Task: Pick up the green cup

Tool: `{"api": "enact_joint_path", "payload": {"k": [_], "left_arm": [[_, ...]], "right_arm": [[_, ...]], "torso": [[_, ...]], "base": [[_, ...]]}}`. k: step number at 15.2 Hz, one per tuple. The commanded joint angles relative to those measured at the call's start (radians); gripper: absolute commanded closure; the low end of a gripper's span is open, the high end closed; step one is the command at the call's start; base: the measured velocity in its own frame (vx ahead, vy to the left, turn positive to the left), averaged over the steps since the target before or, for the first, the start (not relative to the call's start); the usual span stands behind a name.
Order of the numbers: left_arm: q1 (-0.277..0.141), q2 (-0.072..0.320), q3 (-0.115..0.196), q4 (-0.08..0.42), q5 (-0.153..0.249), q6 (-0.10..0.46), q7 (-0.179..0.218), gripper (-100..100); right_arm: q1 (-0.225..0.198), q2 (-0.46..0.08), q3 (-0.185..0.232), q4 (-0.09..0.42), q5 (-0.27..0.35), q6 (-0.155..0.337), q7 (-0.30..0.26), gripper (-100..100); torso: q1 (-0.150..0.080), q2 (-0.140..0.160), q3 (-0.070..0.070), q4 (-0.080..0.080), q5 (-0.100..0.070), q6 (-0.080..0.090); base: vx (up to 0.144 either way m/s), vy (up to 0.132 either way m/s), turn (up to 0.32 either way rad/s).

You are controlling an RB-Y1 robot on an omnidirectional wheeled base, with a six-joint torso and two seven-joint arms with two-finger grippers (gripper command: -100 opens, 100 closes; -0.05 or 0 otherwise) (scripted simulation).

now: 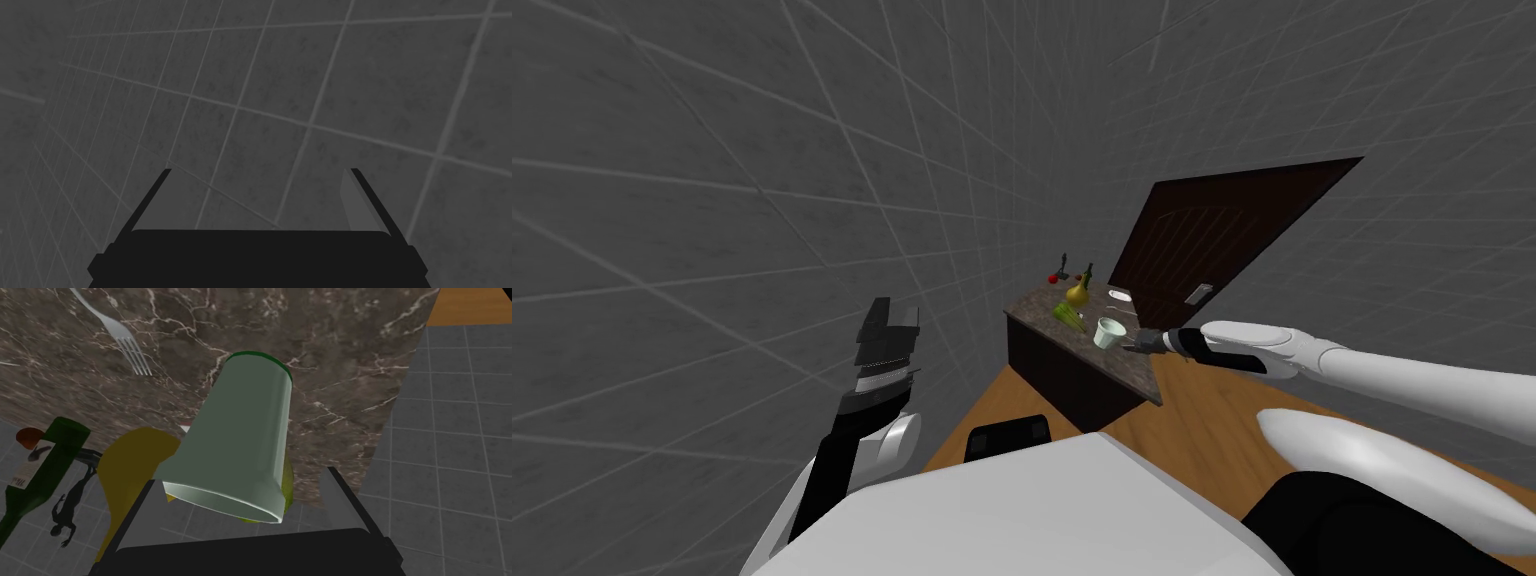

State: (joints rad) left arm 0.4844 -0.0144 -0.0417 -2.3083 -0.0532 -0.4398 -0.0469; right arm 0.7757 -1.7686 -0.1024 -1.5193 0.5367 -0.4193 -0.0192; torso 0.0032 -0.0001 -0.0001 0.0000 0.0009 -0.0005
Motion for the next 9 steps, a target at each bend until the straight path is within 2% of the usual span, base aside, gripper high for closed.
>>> {"api": "enact_joint_path", "payload": {"k": [1, 3, 5, 7, 9], "left_arm": [[0.000, 0.000, 0.000, 0.000, 0.000, 0.000, 0.000, 0], [0.000, 0.000, 0.000, 0.000, 0.000, 0.000, 0.000, 0], [0.000, 0.000, 0.000, 0.000, 0.000, 0.000, 0.000, 0], [0.000, 0.000, 0.000, 0.000, 0.000, 0.000, 0.000, 0], [0.000, 0.000, 0.000, 0.000, 0.000, 0.000, 0.000, 0]], "right_arm": [[0.013, -0.050, 0.008, 0.024, 0.019, -0.006, -0.002, -100], [0.026, -0.092, 0.012, 0.039, 0.032, -0.011, -0.003, -100], [0.026, -0.104, 0.012, 0.039, 0.032, -0.011, -0.003, -100], [0.054, -0.164, 0.024, 0.063, 0.056, -0.023, -0.005, -100], [0.067, -0.199, 0.030, 0.071, 0.066, -0.029, -0.006, -100]], "torso": [[0.000, 0.000, 0.000, 0.000, 0.000, 0.000], [0.001, 0.000, 0.000, 0.000, 0.000, 0.000], [0.001, 0.000, 0.000, 0.000, 0.000, 0.000], [0.000, -0.001, 0.000, 0.000, 0.000, 0.000], [0.002, -0.001, -0.001, 0.000, 0.000, 0.000]], "base": [[-0.002, 0.047, 0.111], [-0.001, 0.046, 0.085], [0.002, 0.043, 0.044], [0.009, 0.053, 0.098], [0.014, 0.063, 0.097]]}}
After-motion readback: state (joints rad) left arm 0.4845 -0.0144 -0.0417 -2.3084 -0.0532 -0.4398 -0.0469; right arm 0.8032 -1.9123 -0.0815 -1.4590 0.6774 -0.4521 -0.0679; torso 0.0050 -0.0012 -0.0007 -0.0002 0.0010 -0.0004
